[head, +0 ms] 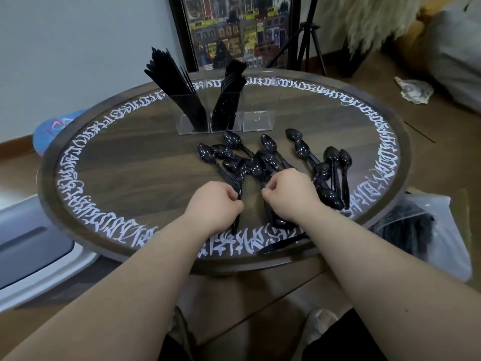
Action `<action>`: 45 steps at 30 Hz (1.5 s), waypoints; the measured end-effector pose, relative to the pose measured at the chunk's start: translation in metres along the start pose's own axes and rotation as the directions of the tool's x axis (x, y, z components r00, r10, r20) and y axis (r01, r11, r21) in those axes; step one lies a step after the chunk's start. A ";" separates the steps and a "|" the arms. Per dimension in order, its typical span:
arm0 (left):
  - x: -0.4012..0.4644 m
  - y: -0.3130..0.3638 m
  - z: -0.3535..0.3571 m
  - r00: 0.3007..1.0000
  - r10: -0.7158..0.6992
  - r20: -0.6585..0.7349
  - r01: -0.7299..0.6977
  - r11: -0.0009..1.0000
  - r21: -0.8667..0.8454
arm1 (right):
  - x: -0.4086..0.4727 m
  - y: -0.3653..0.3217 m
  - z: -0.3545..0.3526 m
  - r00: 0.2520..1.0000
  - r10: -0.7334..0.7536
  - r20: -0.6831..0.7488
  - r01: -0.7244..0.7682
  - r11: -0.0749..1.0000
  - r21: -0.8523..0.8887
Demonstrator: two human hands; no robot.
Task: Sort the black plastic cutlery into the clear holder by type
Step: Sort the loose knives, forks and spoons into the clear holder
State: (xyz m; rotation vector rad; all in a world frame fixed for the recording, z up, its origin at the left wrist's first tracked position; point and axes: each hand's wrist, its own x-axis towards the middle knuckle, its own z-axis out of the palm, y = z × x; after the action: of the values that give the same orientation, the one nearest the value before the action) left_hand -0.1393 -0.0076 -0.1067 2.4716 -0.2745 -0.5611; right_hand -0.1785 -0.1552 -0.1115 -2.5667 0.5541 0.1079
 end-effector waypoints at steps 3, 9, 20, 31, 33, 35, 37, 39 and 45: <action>0.001 -0.001 -0.007 0.997 -0.074 0.000 0.070 0.951 -0.301 | 0.001 -0.006 -0.004 1.000 0.006 0.009 -0.009 0.956 0.294; 0.001 -0.004 -0.008 0.991 -0.044 0.130 0.112 0.809 -0.577 | -0.004 -0.023 0.002 0.998 -0.053 0.027 0.027 0.818 0.575; 0.006 -0.028 -0.028 0.996 -0.065 -0.060 0.024 0.854 -0.520 | 0.009 -0.040 0.018 0.982 -0.182 -0.047 0.188 0.958 0.217; 0.013 -0.041 -0.038 0.967 -0.216 -0.135 0.119 0.850 -0.513 | 0.015 -0.053 0.032 0.980 -0.176 -0.089 0.164 0.978 -0.129; 0.012 -0.037 -0.035 0.969 -0.202 -0.143 0.094 0.835 -0.543 | 0.013 -0.054 0.028 0.990 -0.083 -0.116 0.089 0.995 0.046; 0.012 -0.032 -0.032 0.969 -0.203 -0.144 0.087 0.818 -0.568 | 0.008 -0.057 0.022 0.995 -0.037 -0.089 0.059 0.963 0.262; 0.012 -0.028 -0.027 0.975 -0.191 -0.118 0.080 0.788 -0.611 | 0.001 -0.061 0.021 0.997 -0.075 -0.029 0.080 0.936 0.342; 0.013 -0.023 -0.022 0.982 -0.166 -0.086 0.066 0.741 -0.668 | -0.005 -0.063 0.022 0.994 -0.113 0.012 0.103 0.941 0.322; 0.009 -0.010 -0.013 0.997 -0.068 -0.030 0.031 0.754 -0.657 | -0.006 -0.054 0.020 0.988 -0.154 0.029 0.137 0.937 0.322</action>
State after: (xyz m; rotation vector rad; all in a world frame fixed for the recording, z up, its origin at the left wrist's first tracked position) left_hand -0.1253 0.0038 -0.1057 1.7983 0.0222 -0.5031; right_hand -0.1619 -0.1005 -0.1029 -2.2706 0.3280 0.0316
